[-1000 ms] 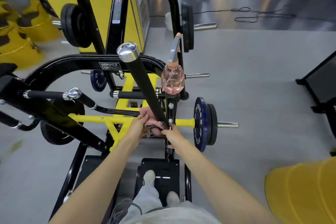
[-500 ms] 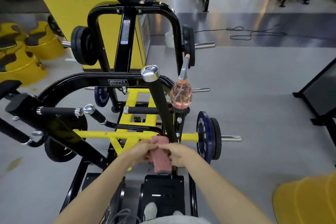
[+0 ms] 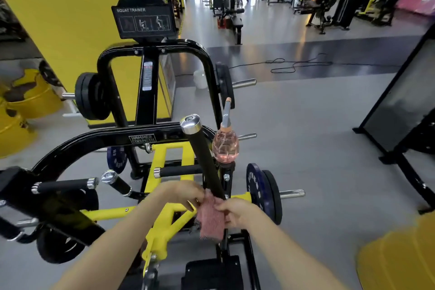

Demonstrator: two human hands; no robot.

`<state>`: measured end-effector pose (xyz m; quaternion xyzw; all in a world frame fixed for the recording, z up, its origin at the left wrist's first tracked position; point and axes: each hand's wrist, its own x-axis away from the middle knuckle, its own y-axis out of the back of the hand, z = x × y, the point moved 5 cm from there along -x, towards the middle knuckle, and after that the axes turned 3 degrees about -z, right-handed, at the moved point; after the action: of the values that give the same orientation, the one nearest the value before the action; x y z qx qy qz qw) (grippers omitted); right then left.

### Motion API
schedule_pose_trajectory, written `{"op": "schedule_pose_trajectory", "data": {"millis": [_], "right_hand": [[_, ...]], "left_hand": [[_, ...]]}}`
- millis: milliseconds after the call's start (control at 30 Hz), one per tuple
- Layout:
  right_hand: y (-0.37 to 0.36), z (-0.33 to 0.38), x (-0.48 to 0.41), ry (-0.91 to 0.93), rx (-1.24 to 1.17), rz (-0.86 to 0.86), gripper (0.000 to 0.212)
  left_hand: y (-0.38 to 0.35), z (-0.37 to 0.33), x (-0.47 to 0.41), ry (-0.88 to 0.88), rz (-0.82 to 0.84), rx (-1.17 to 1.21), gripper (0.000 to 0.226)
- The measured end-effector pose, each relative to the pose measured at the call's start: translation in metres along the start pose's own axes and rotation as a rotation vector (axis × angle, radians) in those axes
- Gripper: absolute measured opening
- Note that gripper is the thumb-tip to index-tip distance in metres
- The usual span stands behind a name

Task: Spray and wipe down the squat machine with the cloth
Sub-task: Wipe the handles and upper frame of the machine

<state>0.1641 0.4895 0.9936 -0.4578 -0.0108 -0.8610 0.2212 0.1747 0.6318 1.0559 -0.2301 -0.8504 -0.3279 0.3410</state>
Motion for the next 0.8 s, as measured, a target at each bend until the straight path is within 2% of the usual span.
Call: {"op": "schedule_pose_trajectory", "data": {"millis": [67,100,167,200,233,267,333,367,400,467,600,667,800], "right_hand": [[0.008,0.003,0.006,-0.014,0.017,-0.037,0.012],[0.013,0.003,0.010,-0.027,0.034,-0.066,0.008],[0.022,0.002,0.013,-0.044,0.045,-0.121,0.015],[0.023,0.002,0.014,-0.040,0.033,-0.141,0.021],[0.024,0.004,0.015,-0.024,0.017,-0.152,0.026],[0.025,0.004,0.014,-0.016,0.015,-0.166,0.032],[0.026,0.004,0.013,-0.009,0.016,-0.188,0.035],[0.026,0.004,0.015,-0.010,0.019,-0.202,0.033],[0.027,0.002,0.013,-0.011,0.016,-0.210,0.032],[0.029,0.000,0.011,-0.005,0.006,-0.229,0.037],[0.028,-0.001,0.015,0.010,0.032,-0.247,0.032],[0.028,-0.004,0.019,0.004,0.018,-0.229,0.017],[0.031,-0.011,0.021,-0.017,0.025,-0.236,0.012]], "left_hand": [[0.030,-0.016,-0.002,-0.030,-0.165,-0.263,0.017],[0.048,-0.027,-0.001,-0.100,-0.312,-0.277,0.014],[0.077,-0.052,0.017,-0.274,-0.594,-0.068,0.011],[0.087,-0.063,0.024,-0.369,-0.639,0.080,0.016],[0.093,-0.071,0.025,-0.432,-0.589,0.197,0.018],[0.094,-0.082,0.026,-0.466,-0.506,0.256,0.028],[0.096,-0.092,0.010,-0.422,-0.439,0.213,0.093],[0.095,-0.100,0.005,-0.432,-0.453,0.192,0.108],[0.095,-0.107,0.000,-0.475,-0.471,0.159,0.108],[0.089,-0.124,-0.006,-0.568,-0.477,0.165,0.094],[0.077,-0.138,-0.014,-0.659,-0.481,0.383,0.061],[0.078,-0.140,-0.015,-0.685,-0.551,0.354,0.053],[0.080,-0.141,-0.014,-0.669,-0.654,0.248,0.049]]}}
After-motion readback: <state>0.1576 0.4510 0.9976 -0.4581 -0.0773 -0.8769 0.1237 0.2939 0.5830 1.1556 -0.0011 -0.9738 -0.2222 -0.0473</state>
